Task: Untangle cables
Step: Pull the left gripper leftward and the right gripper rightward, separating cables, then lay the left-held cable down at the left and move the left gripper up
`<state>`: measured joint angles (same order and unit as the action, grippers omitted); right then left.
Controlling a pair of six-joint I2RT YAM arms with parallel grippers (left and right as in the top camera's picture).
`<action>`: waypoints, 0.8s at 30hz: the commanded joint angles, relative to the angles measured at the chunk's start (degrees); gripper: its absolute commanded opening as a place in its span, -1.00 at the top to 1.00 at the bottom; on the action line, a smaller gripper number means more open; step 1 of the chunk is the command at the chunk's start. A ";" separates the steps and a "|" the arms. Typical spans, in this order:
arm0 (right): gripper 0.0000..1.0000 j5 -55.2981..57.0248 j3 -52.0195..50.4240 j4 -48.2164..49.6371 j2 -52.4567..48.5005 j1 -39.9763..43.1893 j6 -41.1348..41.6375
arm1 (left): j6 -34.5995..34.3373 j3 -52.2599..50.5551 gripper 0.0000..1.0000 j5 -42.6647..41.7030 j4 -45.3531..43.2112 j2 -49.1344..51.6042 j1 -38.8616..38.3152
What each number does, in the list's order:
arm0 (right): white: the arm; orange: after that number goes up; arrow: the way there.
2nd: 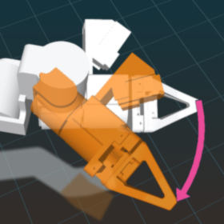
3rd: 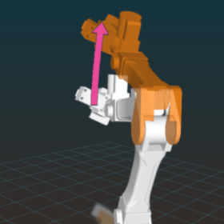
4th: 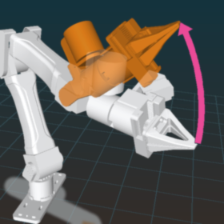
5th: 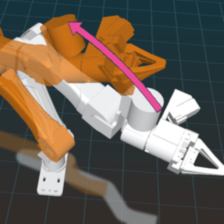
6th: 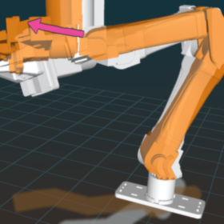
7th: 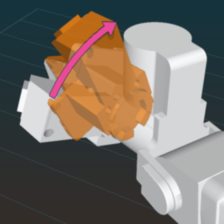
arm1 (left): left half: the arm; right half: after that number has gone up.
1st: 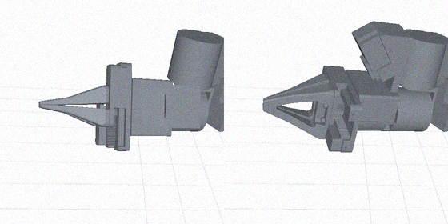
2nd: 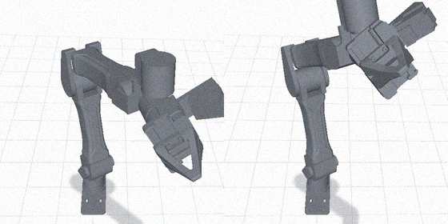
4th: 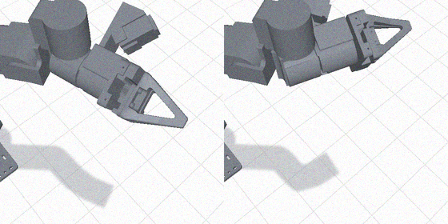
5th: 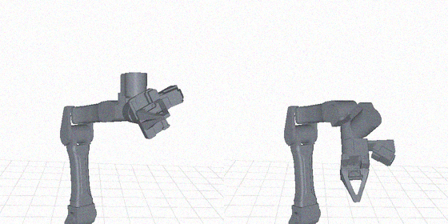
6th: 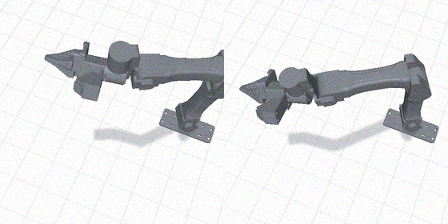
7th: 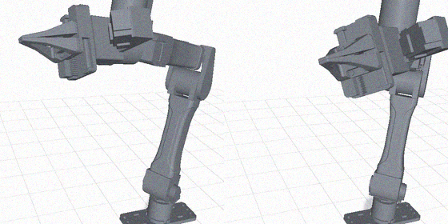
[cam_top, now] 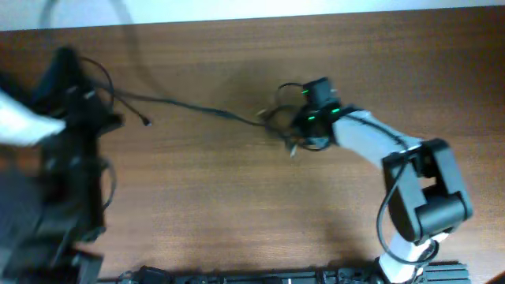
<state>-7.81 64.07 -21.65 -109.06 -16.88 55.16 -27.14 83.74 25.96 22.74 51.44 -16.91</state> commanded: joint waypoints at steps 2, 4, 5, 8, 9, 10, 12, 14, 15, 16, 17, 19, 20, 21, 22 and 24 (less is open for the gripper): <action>0.92 0.70 -0.20 -4.72 1.14 8.70 -11.50 | 3.48 0.74 1.00 13.03 1.75 -1.09 2.10; 0.92 0.46 -0.20 -7.69 1.14 12.02 -11.87 | 3.45 0.74 1.00 14.56 2.29 -0.87 2.64; 0.92 0.26 -0.22 -9.22 1.11 13.31 -11.89 | 3.41 0.74 1.00 13.86 2.43 -0.59 2.71; 0.92 0.31 -0.22 -12.57 1.11 15.50 -14.78 | 3.39 0.74 1.00 9.94 2.23 0.76 2.71; 0.92 0.55 -0.22 -13.18 1.11 15.52 -16.35 | 3.19 0.74 1.00 9.57 2.08 1.57 2.71; 0.92 0.72 -0.22 -13.57 1.07 15.43 -17.18 | 3.19 0.74 1.00 9.60 1.73 2.62 2.71; 0.81 0.72 -0.22 -14.38 0.96 15.15 -17.44 | 3.19 0.74 1.00 9.60 0.61 4.76 2.71; 0.60 0.72 -0.31 -15.13 0.92 14.84 -17.44 | 3.21 0.74 1.00 9.60 -2.64 7.82 2.71; 0.41 0.72 -0.46 -15.17 0.92 14.62 -17.46 | 3.23 0.74 1.00 9.60 -6.05 9.94 2.71; 0.39 0.74 -0.50 -15.28 0.92 14.53 -17.46 | 3.26 0.74 1.00 9.60 -9.49 11.87 2.71; 0.36 0.72 -0.55 -15.34 0.92 14.53 -17.46 | 3.82 0.74 1.00 9.60 -12.92 13.53 2.73; 0.18 0.74 -0.55 -15.69 0.92 14.56 -17.46 | 9.75 0.74 1.00 9.64 -25.20 18.78 2.73; 0.17 0.74 -0.52 -15.69 0.92 14.51 -17.44 | 11.78 0.74 1.00 9.62 -30.47 20.94 2.73; 0.16 0.74 -0.52 -15.69 0.92 14.36 -17.46 | 13.44 0.74 1.00 9.64 -36.79 23.52 2.73; 0.12 0.74 -0.55 -15.65 0.92 14.25 -17.44 | 14.25 0.74 1.00 9.70 -43.41 26.21 2.82; 0.09 0.74 -0.55 -15.65 0.92 14.23 -17.44 | 15.74 0.74 1.00 10.01 -54.05 30.93 3.58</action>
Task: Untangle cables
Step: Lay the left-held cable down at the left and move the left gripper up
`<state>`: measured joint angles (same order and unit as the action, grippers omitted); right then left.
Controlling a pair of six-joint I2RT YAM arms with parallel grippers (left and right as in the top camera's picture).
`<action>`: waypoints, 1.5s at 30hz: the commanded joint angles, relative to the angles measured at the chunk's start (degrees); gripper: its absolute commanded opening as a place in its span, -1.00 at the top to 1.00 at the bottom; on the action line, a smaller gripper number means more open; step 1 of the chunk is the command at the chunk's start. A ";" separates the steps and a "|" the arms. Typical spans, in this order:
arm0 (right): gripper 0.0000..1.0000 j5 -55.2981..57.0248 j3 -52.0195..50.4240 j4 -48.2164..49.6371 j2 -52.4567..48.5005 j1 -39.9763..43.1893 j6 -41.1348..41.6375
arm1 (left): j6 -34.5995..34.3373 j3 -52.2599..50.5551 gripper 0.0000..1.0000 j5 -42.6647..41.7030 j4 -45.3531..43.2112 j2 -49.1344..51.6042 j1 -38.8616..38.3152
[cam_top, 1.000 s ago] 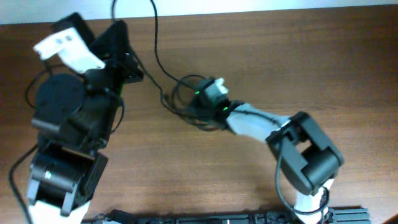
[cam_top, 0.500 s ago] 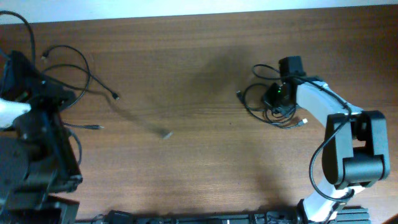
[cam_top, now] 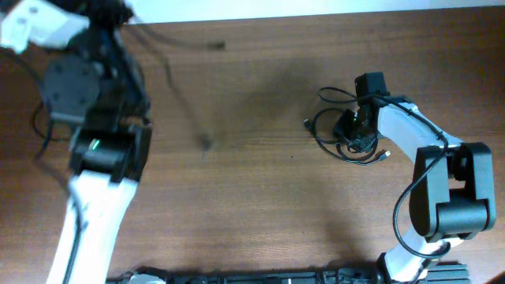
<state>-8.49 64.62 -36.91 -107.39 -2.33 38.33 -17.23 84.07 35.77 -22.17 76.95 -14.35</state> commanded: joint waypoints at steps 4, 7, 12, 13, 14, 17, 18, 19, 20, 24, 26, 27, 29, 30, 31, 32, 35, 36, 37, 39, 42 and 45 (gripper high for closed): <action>0.09 1.42 -1.09 -0.42 -0.74 -0.33 -0.61 | 7.98 0.42 1.00 0.22 -12.31 11.98 3.98; 0.09 1.42 -1.09 -0.42 -0.74 -0.33 -0.61 | 7.98 0.42 1.00 0.20 -8.26 16.41 7.13; 0.10 1.36 -1.07 -0.42 -0.74 -0.35 -0.59 | 7.96 0.42 1.00 -7.54 -1.49 26.03 11.96; 0.10 1.36 -1.09 -0.42 -0.74 -0.35 -0.59 | 7.96 0.42 1.00 -11.47 -0.07 28.89 12.02; 0.11 1.36 -1.09 -0.42 -0.74 -0.35 -0.59 | 7.93 0.42 1.00 -14.08 0.09 31.17 11.96; 0.10 1.36 -1.07 -0.42 -0.74 -0.35 -0.59 | 7.93 0.42 1.00 -20.65 -0.24 36.98 11.30; 0.10 1.36 -1.09 -0.42 -0.74 -0.35 -0.59 | 7.93 0.42 1.00 -22.10 -0.22 38.84 10.91; 0.10 1.38 -1.09 -0.42 -0.74 -0.35 -0.59 | 7.93 0.42 1.00 -23.30 -0.20 40.41 10.43; 0.10 1.36 -1.09 -0.42 -0.74 -0.35 -0.59 | 7.93 0.42 1.00 -24.11 -0.02 41.97 9.90; 0.10 1.38 -1.07 -0.42 -0.74 -0.35 -0.59 | 7.93 0.42 1.00 -28.11 0.98 46.82 5.97; 0.10 1.36 -1.07 -0.42 -0.74 -0.33 -0.59 | 7.93 0.42 1.00 -27.85 2.71 47.25 3.32; 0.10 1.38 -1.09 -0.42 -0.74 -0.35 -0.59 | 7.96 0.42 0.98 -27.85 3.17 47.25 2.29; -0.05 1.40 -1.09 -0.37 -0.74 -0.33 -0.59 | 8.11 0.42 0.58 -25.73 3.80 47.23 0.52; -0.25 1.40 -1.07 -0.39 -0.74 -0.33 -0.59 | 8.20 0.42 0.05 -23.15 4.15 47.23 0.07; -0.36 1.40 -1.09 -0.39 -0.74 -0.33 -0.61 | 8.20 0.42 -0.63 -20.17 4.68 47.15 -0.26; -0.70 1.40 -1.09 -0.42 -0.74 -0.33 -0.61 | 8.17 0.42 -0.98 -16.28 5.90 46.73 -0.55; -0.76 1.40 -1.09 -0.42 -0.74 -0.33 -0.61 | 8.15 0.42 -0.98 -10.67 14.88 42.14 -0.66; -0.92 1.40 -1.09 -0.42 -0.74 -0.33 -0.61 | 8.15 0.42 -0.98 -10.86 18.58 39.41 -0.66; -0.97 1.40 -1.07 -0.42 -0.74 -0.33 -0.61 | 8.13 0.42 -0.98 -10.88 21.44 36.87 -0.66; -0.97 1.40 -1.07 -0.39 -0.74 -0.33 -0.61 | 8.13 0.42 -0.98 -12.11 28.06 28.94 -0.66; -0.97 1.40 -1.07 -0.39 -0.74 -0.33 -0.59 | 8.11 0.42 -0.98 -14.01 36.33 20.02 -0.61; -0.97 1.40 -1.07 -0.13 -0.74 -0.33 -0.59 | 6.80 0.42 -0.98 -16.00 44.92 13.18 -0.68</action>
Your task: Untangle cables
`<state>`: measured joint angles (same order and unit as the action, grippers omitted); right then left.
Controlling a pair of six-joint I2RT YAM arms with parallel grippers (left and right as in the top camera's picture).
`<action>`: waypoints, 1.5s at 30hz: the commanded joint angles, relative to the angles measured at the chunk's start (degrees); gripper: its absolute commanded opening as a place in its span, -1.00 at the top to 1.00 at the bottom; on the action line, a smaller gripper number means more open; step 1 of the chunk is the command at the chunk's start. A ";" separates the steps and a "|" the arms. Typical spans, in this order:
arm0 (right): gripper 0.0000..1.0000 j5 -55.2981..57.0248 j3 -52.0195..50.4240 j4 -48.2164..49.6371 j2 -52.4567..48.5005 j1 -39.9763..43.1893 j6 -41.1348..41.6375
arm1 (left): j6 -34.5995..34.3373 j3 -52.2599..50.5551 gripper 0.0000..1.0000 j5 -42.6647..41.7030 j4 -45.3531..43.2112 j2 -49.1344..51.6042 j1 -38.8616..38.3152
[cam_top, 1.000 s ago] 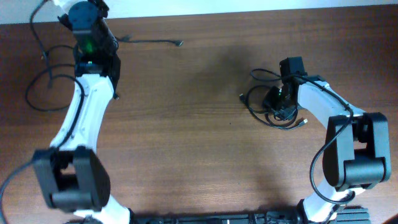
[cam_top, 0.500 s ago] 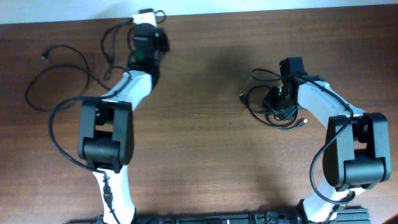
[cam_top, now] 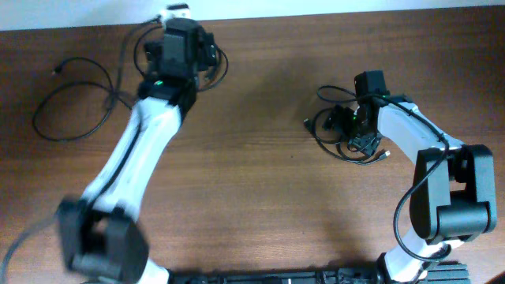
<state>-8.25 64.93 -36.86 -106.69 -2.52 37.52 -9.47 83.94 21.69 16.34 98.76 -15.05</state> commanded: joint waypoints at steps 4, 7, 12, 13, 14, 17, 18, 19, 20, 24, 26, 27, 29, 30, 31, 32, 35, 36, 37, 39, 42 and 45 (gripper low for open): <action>-0.97 1.16 -1.38 0.24 -1.44 -0.13 0.20 | -1.33 0.55 -0.98 -14.32 19.23 -15.04 0.02; -0.97 1.16 -1.38 0.26 -1.44 -0.13 0.22 | -1.33 0.55 -0.98 -18.93 24.63 -15.43 0.02; -0.97 1.16 -1.38 0.24 -1.44 -0.13 0.20 | -1.33 0.52 -0.98 -23.93 31.19 -15.21 0.02; -0.97 1.16 -1.38 0.26 -1.44 -0.13 0.22 | -1.33 0.55 -0.98 -23.96 31.67 -15.21 0.02; -0.97 1.16 -1.38 0.24 -1.44 -0.13 0.22 | -1.33 0.52 -0.98 -24.68 32.46 -15.21 0.02; -0.97 1.16 -1.38 0.26 -1.44 -0.13 0.22 | -1.33 0.52 -0.98 -30.32 33.44 -15.21 0.02; -0.97 1.16 -1.38 0.26 -1.44 -0.13 0.22 | -1.36 0.52 -0.98 -31.12 33.33 -15.21 0.02; -0.97 1.16 -1.38 0.26 -1.44 -0.13 0.20 | -1.36 0.52 -0.98 -32.09 33.18 -15.21 0.02; -0.97 1.16 -1.38 0.26 -1.44 -0.13 0.20 | -1.38 0.52 -0.98 -32.96 33.05 -15.21 0.02; -0.97 1.16 -1.38 0.26 -1.44 -0.13 0.22 | -4.24 0.52 -0.98 -36.17 33.09 -15.21 0.02; -0.97 1.16 -1.38 0.24 -1.44 -0.13 0.20 | -4.26 0.52 -0.98 -36.15 33.53 -15.21 0.02; -0.97 1.16 -1.38 0.24 -1.44 -0.13 0.20 | -5.07 0.52 -0.98 -36.11 34.36 -15.21 -0.09; -0.97 1.16 -1.38 0.26 -1.44 -0.13 0.20 | -5.29 0.52 -0.98 -36.09 35.45 -15.21 -0.35; -0.97 1.16 -1.38 0.24 -1.44 -0.13 0.22 | -5.29 0.52 -0.98 -36.09 35.80 -15.21 -0.55; -0.97 1.16 -1.38 0.26 -1.44 -0.13 0.20 | -5.51 0.52 -0.98 -36.09 35.91 -15.21 -0.87; -0.97 1.16 -1.38 0.26 -1.44 -0.13 0.22 | -6.03 0.52 -0.98 -36.11 35.93 -15.21 -1.53; -0.97 1.16 -1.38 0.26 -1.44 -0.13 0.20 | -6.58 0.52 -0.98 -36.11 36.57 -15.21 -3.26; -0.97 1.16 -1.38 0.26 -1.44 -0.13 0.22 | -6.56 0.52 -0.98 -36.09 37.27 -15.21 -3.98; -0.97 1.16 -1.38 0.24 -1.44 -0.13 0.20 | -6.56 0.52 -0.98 -36.06 37.94 -15.21 -4.74; -0.97 1.16 -1.38 0.26 -1.44 -0.13 0.22 | -6.56 0.52 -0.98 -35.87 38.91 -15.21 -6.64; -0.97 1.27 -1.38 1.86 -1.44 -0.11 0.52 | -6.56 0.52 -0.98 -35.87 38.64 -15.21 -7.87; -0.97 1.22 -1.38 10.36 -1.44 -0.07 0.42 | -6.56 0.52 -0.98 -35.85 38.58 -15.21 -8.96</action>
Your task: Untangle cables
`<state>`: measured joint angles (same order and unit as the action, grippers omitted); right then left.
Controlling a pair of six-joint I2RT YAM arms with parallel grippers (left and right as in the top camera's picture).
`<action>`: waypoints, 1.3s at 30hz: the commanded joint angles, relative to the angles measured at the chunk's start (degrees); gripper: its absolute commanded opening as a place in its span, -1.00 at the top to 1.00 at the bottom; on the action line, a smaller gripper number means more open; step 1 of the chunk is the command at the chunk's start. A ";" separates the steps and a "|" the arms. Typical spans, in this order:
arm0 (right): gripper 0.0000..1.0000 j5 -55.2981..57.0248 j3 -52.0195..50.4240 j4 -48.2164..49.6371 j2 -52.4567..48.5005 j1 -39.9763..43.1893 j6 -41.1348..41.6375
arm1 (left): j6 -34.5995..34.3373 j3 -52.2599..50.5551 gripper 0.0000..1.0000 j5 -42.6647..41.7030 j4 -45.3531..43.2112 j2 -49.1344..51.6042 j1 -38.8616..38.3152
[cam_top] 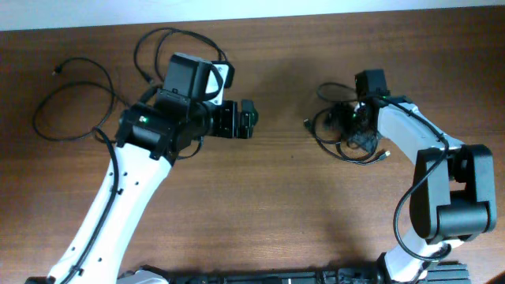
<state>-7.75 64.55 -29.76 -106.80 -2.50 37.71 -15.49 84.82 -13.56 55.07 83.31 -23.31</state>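
One black cable (72, 101) lies in loose loops at the far left, its end curling behind my left arm near the back edge. A second black cable is bunched in a small coil (335, 136) at the right. My right gripper (357, 132) is pressed down into that coil and appears shut on it. Empty and spread open, my left gripper (248, 118) points right over bare wood in the middle, about a hand's width left of the coil.
The brown wooden table (260, 205) ends at a white strip along the back. A connector (384, 155) sticks out of the coil beside the right arm. My left arm slants from the front left towards the centre.
My left gripper was at the back edge near the long cable's loops. It is now lower and to the right, at mid table, with nothing in it. The right gripper and coil stayed put.
At first a cable ran taut from the tangle under my right gripper to the left arm. Then the right gripper was further right with a compact coil and the cables were apart. Later the long cable lay looped at the far left, and the left gripper now sits mid table.
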 commanded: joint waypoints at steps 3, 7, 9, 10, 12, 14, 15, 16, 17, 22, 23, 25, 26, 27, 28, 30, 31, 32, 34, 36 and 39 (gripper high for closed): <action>-0.97 0.72 -1.01 6.23 -1.33 -0.09 0.22 | -0.55 -0.35 -0.98 -0.59 -0.13 0.24 -0.94; -0.97 -5.09 -1.01 6.43 -1.33 -0.11 0.44 | -0.55 -0.35 -0.98 -0.61 -0.33 0.24 -0.94; -0.97 -12.57 -1.01 6.19 -1.33 -0.11 0.44 | -0.55 -0.35 -0.98 -0.61 -0.57 0.24 -0.94; -0.97 -17.64 -1.01 6.40 -1.33 -0.11 0.39 | -0.55 -0.35 -0.98 -0.59 -0.76 0.24 -0.94; -0.97 -22.23 -1.01 4.48 -1.33 -0.11 0.44 | -0.57 -0.35 -0.98 -0.61 -1.27 0.24 -0.94; -0.97 -30.84 -1.01 3.80 -1.33 -0.09 -5.46 | -0.57 -0.35 -0.98 -0.61 -1.44 0.24 -0.94; -0.97 -36.65 -0.98 5.57 -1.33 -0.09 -11.82 | -0.57 -0.35 -0.98 -0.61 -1.42 0.24 -0.94; -0.97 -40.28 -0.85 6.03 -1.11 0.07 -14.93 | -0.57 -0.35 -0.98 -0.61 -1.42 0.24 -0.94; -0.97 -41.40 -0.72 5.99 -0.83 0.35 -15.47 | -0.57 -0.35 -0.98 -0.61 -1.42 0.24 -0.94; -0.97 -41.51 -0.61 2.93 6.97 5.57 -15.47 | -1.03 -0.39 -0.98 -0.61 -1.44 0.26 -1.09; -0.98 -41.27 -0.61 2.10 9.22 6.86 -15.47 | -1.01 -0.39 -0.98 -0.57 -1.53 0.35 -1.36; -0.97 -40.76 -0.61 -0.50 14.93 9.86 -16.50 | -1.01 -0.42 -0.98 -0.59 -2.12 0.72 -2.10; -0.97 -38.91 -0.61 -3.21 18.75 11.58 -16.57 | -0.98 -0.44 -0.98 -0.57 -2.89 1.27 -2.64; -0.97 -36.24 -0.63 -6.43 22.53 13.05 -17.99 | -0.98 -0.44 -0.98 -0.55 -4.02 2.21 -3.43; -0.97 -33.66 -0.63 -9.35 25.70 14.12 -19.82 | -0.98 -0.44 -0.98 -0.55 -5.05 3.19 -4.09; -0.97 -27.32 -0.63 -14.93 31.28 15.87 -21.05 | -0.98 -0.44 -0.98 -0.55 -6.84 5.42 -5.40; -0.97 -23.78 -0.63 -17.68 33.88 16.65 -21.03 | -0.98 -0.44 -0.98 -0.57 -7.96 7.15 -6.29; -0.97 -20.09 -0.63 -20.37 36.70 17.53 -21.03 | -0.98 -0.44 -0.98 -0.57 -8.83 8.61 -7.02; -0.97 -13.00 -0.63 -25.16 41.97 18.88 -21.03 | -0.94 -0.44 -0.98 -0.55 -11.45 13.20 -9.16; -0.98 -8.63 -0.63 -28.50 45.24 19.41 -21.03 | 0.35 -0.44 -1.00 -0.39 -13.92 17.33 -11.08; -0.97 -5.42 -0.63 -33.40 48.52 19.41 -21.07 | 8.87 -0.44 -0.86 -0.07 -18.05 23.06 -14.05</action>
<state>-21.69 63.90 -60.27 -60.99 16.53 17.69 -15.18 84.75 -13.52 40.25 100.51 -34.04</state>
